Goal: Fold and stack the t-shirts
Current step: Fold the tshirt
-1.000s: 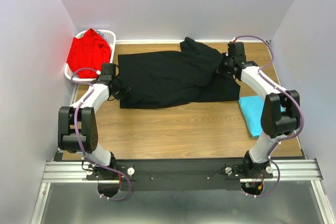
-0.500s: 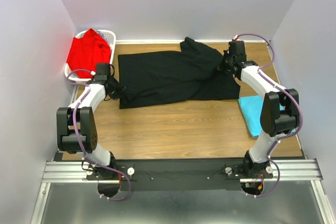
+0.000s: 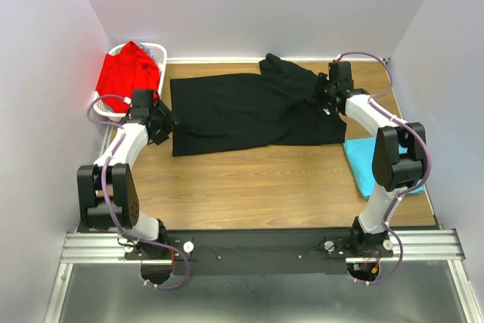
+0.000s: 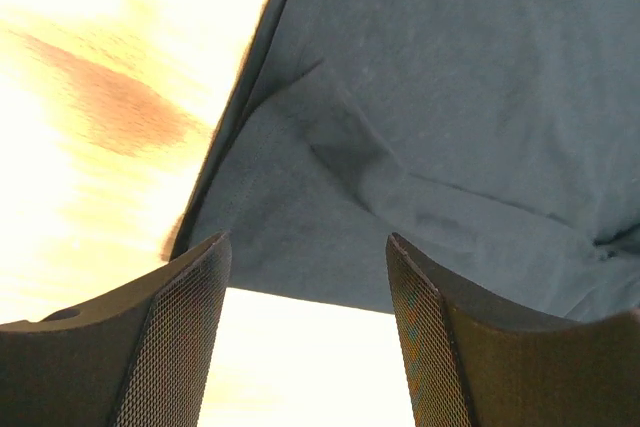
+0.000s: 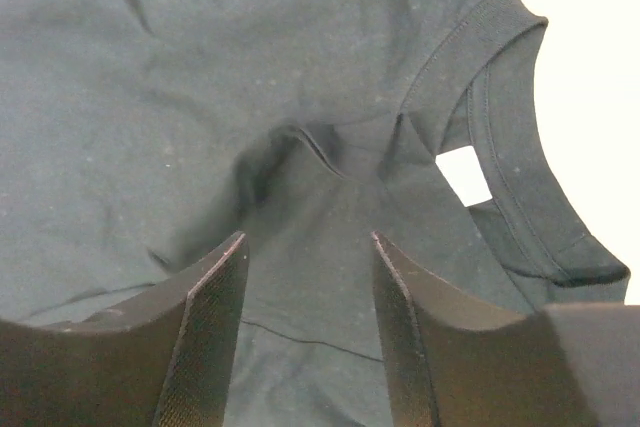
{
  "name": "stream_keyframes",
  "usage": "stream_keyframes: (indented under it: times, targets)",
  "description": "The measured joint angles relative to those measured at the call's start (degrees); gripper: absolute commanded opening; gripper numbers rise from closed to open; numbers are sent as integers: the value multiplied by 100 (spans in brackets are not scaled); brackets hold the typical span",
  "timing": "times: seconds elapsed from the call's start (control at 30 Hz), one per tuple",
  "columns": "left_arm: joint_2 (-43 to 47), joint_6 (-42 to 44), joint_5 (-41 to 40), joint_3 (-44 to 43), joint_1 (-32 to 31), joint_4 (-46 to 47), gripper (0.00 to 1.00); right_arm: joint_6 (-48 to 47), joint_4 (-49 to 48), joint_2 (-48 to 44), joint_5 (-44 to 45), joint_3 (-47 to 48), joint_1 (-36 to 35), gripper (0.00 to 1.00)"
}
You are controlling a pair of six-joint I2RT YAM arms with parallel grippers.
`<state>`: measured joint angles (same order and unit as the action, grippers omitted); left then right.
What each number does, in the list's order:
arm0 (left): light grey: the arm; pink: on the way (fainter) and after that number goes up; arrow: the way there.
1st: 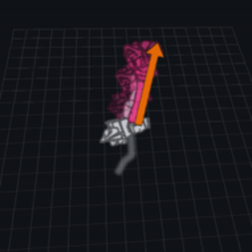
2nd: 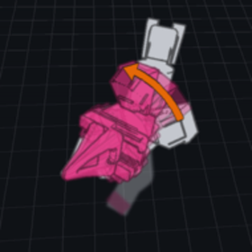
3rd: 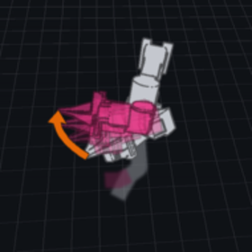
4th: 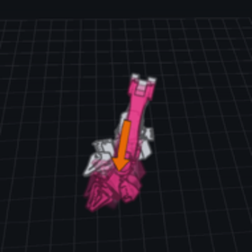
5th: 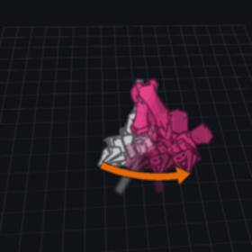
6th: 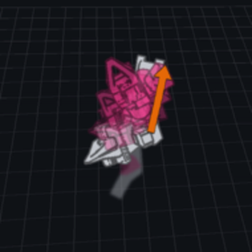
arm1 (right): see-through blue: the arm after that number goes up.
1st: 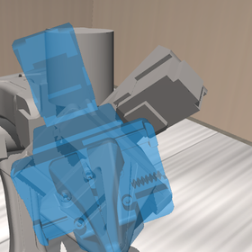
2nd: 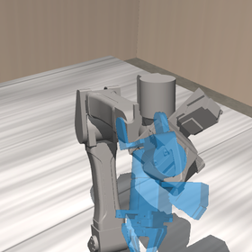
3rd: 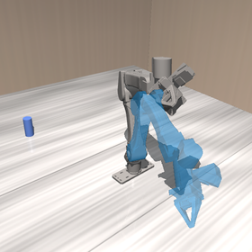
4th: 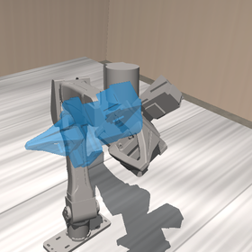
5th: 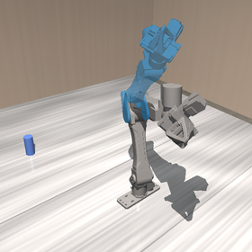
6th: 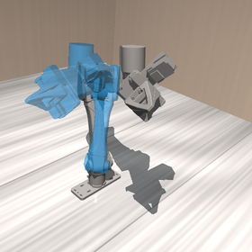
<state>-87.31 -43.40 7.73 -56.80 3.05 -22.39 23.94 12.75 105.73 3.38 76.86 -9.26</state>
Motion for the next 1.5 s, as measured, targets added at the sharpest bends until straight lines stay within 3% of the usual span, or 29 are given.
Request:
stream_keyframes:
  times: [0.17,0.4,0.73,1.17,1.33,1.5]
  targets:
    - [898,-153,-457,470,-66,70,68,50,0,-166,-28,-70,0,61]
    - [1766,-688,-1117,1488,-518,85,58,232,4,-1110,7,-815,-116,59]
    - [1255,-1010,-1419,1759,-927,295,54,608,72,-2358,468,-2374,-391,59]
    - [422,-1099,-1672,1635,-929,774,49,763,72,-2479,966,-2640,-378,59]
    - [208,-1117,-1781,1510,-929,946,37,774,72,-2199,1084,-2640,-310,59]
    - [87,-1088,-1895,1440,-898,951,5,809,74,-1937,1176,-2636,-223,59]
